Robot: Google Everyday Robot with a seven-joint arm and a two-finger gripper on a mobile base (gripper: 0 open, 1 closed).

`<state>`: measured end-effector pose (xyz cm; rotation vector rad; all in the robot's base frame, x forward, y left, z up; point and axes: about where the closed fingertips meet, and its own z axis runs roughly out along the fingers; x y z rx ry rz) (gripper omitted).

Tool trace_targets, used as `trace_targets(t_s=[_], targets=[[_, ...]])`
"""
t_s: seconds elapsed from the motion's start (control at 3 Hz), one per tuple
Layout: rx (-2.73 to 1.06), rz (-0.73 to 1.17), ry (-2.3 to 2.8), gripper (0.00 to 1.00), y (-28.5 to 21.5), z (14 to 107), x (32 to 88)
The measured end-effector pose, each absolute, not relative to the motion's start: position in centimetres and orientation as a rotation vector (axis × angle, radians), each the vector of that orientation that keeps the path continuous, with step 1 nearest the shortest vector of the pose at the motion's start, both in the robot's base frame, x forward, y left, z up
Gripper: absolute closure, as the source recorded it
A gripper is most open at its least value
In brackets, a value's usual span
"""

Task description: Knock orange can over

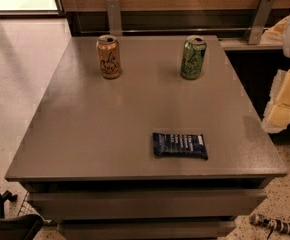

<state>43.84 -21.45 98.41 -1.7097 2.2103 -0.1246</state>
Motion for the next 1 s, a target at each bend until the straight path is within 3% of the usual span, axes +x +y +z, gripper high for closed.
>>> trace_targets(t_s=[1.0], targets=[[-1.5, 0.04, 2.06, 0.0, -17.6, 97.8, 47.2]])
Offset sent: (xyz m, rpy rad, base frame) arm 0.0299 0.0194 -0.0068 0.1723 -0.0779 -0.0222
